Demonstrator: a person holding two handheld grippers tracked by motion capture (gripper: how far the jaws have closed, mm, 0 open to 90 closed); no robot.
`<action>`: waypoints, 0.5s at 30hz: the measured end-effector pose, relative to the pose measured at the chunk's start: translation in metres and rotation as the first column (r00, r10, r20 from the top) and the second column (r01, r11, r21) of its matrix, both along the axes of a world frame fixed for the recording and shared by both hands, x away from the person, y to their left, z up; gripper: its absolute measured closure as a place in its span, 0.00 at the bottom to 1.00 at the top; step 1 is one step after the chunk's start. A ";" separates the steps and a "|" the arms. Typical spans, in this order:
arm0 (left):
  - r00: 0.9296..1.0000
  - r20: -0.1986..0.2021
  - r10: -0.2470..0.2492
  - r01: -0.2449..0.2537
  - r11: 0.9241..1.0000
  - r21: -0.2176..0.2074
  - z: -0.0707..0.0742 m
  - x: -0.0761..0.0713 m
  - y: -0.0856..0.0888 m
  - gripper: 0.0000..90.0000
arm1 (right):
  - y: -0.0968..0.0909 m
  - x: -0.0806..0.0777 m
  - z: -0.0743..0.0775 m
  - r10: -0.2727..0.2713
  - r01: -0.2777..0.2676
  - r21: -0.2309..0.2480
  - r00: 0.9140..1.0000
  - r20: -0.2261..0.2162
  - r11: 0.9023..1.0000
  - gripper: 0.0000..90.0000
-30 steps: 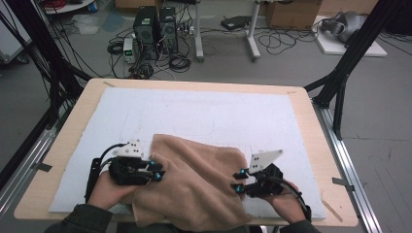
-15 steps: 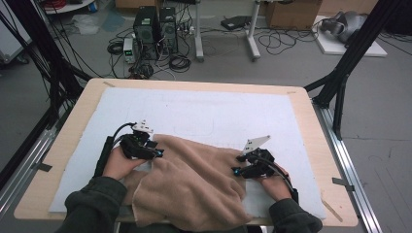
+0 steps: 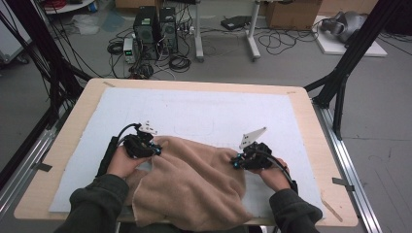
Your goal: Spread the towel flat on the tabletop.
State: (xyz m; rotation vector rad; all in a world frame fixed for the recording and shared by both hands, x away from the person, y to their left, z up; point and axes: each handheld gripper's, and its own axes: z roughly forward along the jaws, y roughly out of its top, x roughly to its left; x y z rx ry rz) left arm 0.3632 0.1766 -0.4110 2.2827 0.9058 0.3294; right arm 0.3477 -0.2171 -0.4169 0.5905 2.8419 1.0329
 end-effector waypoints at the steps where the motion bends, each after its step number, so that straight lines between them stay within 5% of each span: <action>1: 0.999 0.031 0.027 -0.026 1.000 -0.001 0.006 0.003 0.001 0.96 | -0.001 0.007 0.007 -0.010 0.010 -0.004 1.000 0.013 1.000 0.94; 3: 0.991 0.108 0.073 -0.070 0.997 -0.030 0.020 0.014 0.001 0.96 | -0.004 0.038 0.037 -0.073 0.075 -0.021 0.995 0.072 0.997 0.94; 5: 0.976 0.184 0.119 -0.113 0.993 -0.046 0.039 0.031 0.000 0.96 | -0.006 0.050 0.050 -0.098 0.099 -0.011 0.990 0.097 0.995 0.94; 6: 0.963 0.227 0.148 -0.138 0.989 -0.061 0.050 0.042 0.000 0.96 | -0.010 0.076 0.076 -0.178 0.179 0.007 0.972 0.156 0.984 0.94; 7: 0.946 0.278 0.168 -0.150 0.985 -0.086 0.062 0.053 0.000 0.96 | -0.010 0.076 0.076 -0.178 0.179 0.007 0.972 0.156 0.984 0.94; 8: 0.930 0.319 0.181 -0.161 0.983 -0.089 0.069 0.061 0.000 0.94 | -0.013 0.088 0.088 -0.216 0.214 0.031 0.955 0.202 0.976 0.92; 9: 0.913 0.334 0.235 -0.218 0.972 -0.088 0.076 0.072 -0.002 0.85 | -0.014 0.097 0.094 -0.251 0.244 0.058 0.941 0.227 0.968 0.79; 10: 0.921 0.288 0.261 -0.242 0.965 -0.102 0.077 0.080 -0.001 0.72 | -0.017 0.110 0.099 -0.323 0.304 0.112 0.918 0.231 0.946 0.62; 11: 0.936 0.244 0.253 -0.233 0.966 -0.109 0.075 0.083 0.001 0.67 | -0.019 0.118 0.098 -0.361 0.336 0.147 0.911 0.200 0.930 0.61; 13: 0.955 0.189 0.227 -0.211 0.972 -0.102 0.068 0.081 0.003 0.62 | -0.019 0.122 0.089 -0.373 0.354 0.140 0.916 0.149 0.925 0.60; 15: 0.965 0.181 0.190 -0.172 0.979 -0.111 0.059 0.071 0.006 0.59 | -0.015 0.115 0.076 -0.343 0.332 0.102 0.930 0.131 0.938 0.59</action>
